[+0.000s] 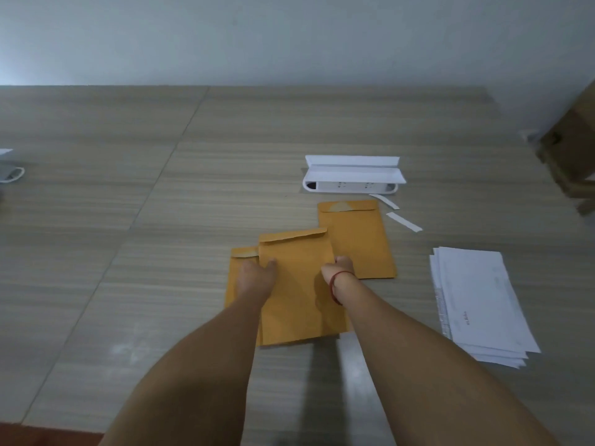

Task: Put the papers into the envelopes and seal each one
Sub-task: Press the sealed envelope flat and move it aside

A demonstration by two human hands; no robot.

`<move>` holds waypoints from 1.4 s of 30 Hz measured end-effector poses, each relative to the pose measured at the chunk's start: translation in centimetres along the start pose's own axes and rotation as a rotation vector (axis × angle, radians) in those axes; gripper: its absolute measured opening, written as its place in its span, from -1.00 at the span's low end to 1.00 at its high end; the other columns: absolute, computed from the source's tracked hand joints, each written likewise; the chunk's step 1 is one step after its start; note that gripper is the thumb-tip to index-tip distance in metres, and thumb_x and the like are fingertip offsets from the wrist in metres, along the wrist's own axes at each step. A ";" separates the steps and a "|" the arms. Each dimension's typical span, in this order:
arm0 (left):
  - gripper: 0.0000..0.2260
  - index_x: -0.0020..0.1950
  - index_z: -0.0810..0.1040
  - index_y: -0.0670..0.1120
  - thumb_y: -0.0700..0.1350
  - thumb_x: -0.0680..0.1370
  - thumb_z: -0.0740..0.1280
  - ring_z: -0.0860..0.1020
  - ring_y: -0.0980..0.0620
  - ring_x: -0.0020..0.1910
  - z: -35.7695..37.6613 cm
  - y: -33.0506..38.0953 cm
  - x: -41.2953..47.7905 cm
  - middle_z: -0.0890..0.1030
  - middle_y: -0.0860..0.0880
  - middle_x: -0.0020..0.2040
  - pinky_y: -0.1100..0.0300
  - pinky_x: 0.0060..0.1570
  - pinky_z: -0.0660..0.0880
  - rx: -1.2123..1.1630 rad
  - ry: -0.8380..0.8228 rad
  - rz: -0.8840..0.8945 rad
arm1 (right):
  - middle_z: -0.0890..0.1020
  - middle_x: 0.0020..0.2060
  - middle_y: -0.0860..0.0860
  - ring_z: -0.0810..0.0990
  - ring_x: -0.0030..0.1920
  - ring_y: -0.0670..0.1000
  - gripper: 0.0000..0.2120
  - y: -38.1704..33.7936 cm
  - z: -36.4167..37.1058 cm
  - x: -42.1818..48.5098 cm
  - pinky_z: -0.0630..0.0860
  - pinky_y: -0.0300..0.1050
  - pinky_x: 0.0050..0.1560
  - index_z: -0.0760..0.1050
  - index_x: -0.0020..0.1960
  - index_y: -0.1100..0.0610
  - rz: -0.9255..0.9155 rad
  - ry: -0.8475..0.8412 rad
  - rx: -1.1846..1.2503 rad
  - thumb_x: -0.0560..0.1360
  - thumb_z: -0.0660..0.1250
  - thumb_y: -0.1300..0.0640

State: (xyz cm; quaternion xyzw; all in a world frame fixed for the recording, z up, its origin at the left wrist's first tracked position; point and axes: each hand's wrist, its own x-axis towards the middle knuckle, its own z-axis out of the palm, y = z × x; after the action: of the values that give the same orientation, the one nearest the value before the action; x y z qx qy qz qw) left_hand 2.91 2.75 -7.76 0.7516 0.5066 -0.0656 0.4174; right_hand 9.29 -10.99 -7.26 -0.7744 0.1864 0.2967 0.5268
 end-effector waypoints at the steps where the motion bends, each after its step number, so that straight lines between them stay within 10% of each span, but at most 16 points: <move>1: -0.48 0.35 0.39 -0.21 0.12 0.54 0.29 0.49 -0.21 0.23 0.7 0.9 -0.7 0.52 -0.18 0.26 -0.01 0.19 0.46 -0.078 -0.039 0.023 | 0.48 -0.22 0.05 0.40 -0.34 -0.01 -0.83 -0.1 -1.3 -0.1 0.37 -0.21 -0.32 0.40 -0.03 0.14 0.002 0.002 0.013 0.52 0.13 0.37; 5: -0.55 0.29 0.43 -0.18 0.03 0.51 0.39 0.52 -0.18 0.19 4.5 4.8 -4.5 0.55 -0.13 0.21 0.04 0.08 0.47 -0.129 -0.105 0.126 | 0.49 0.02 0.14 0.49 -0.03 0.12 -0.70 0.7 -7.3 0.2 0.43 -0.08 -0.08 0.42 0.21 0.16 0.016 0.067 -0.022 0.53 0.14 0.35; 10: -0.56 0.12 0.49 -0.17 0.06 0.40 0.49 0.57 -0.14 0.04 9.3 5.3 -7.6 0.59 -0.13 0.07 0.04 -0.05 0.57 0.051 -0.132 0.172 | 0.47 -0.32 0.05 0.46 -0.34 0.03 -0.81 3.1 -13.4 1.3 0.43 -0.14 -0.26 0.37 -0.28 0.16 0.017 0.180 -0.342 0.48 0.25 0.33; 16: -0.48 0.21 0.45 -0.19 0.07 0.39 0.49 0.50 -0.15 0.18 13.7 3.9 -10.3 0.47 -0.16 0.18 0.00 0.10 0.53 0.262 -0.068 0.144 | 0.43 -0.37 0.00 0.52 -0.21 0.08 -0.77 6.4 -16.8 2.7 0.44 -0.15 -0.21 0.35 -0.31 0.11 -0.055 0.182 -0.665 0.45 0.29 0.32; 22: -0.51 0.25 0.36 -0.17 -0.08 0.42 0.46 0.41 -0.15 0.25 15.1 3.5 -10.7 0.40 -0.17 0.23 0.01 0.24 0.43 0.343 0.007 0.192 | 0.60 0.00 0.05 0.60 -0.04 0.08 -0.83 8.2 -17.2 3.7 0.52 -0.11 -0.12 0.53 0.06 0.10 -0.210 0.188 -0.774 0.48 0.29 0.23; 32: -0.36 0.50 0.13 0.08 -0.07 0.50 0.36 0.41 -0.18 0.24 15.6 4.6 -8.9 0.40 -0.16 0.22 -0.01 0.17 0.43 0.343 -0.116 0.364 | 0.51 0.11 0.13 0.55 0.08 0.14 -0.30 7.0 -16.6 6.1 0.57 0.05 0.09 0.07 0.53 -0.08 -0.315 -0.047 -0.766 0.48 0.17 0.33; 42: -0.33 0.55 0.06 0.09 0.06 0.52 0.32 0.34 -0.20 0.36 15.7 5.9 -7.2 0.31 -0.17 0.35 -0.06 0.30 0.39 0.487 -0.202 0.326 | 0.51 0.23 0.11 0.53 0.18 0.15 -0.30 5.3 -16.2 7.2 0.53 0.06 0.18 -0.02 0.56 -0.09 -0.214 -0.098 -0.861 0.51 0.16 0.19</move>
State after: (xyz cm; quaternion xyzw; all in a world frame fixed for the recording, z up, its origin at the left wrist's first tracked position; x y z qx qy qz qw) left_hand 9.41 -14.05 -10.76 0.8905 0.3046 -0.1918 0.2782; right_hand 15.78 -27.86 -11.36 -0.9232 -0.0606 0.3274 0.1922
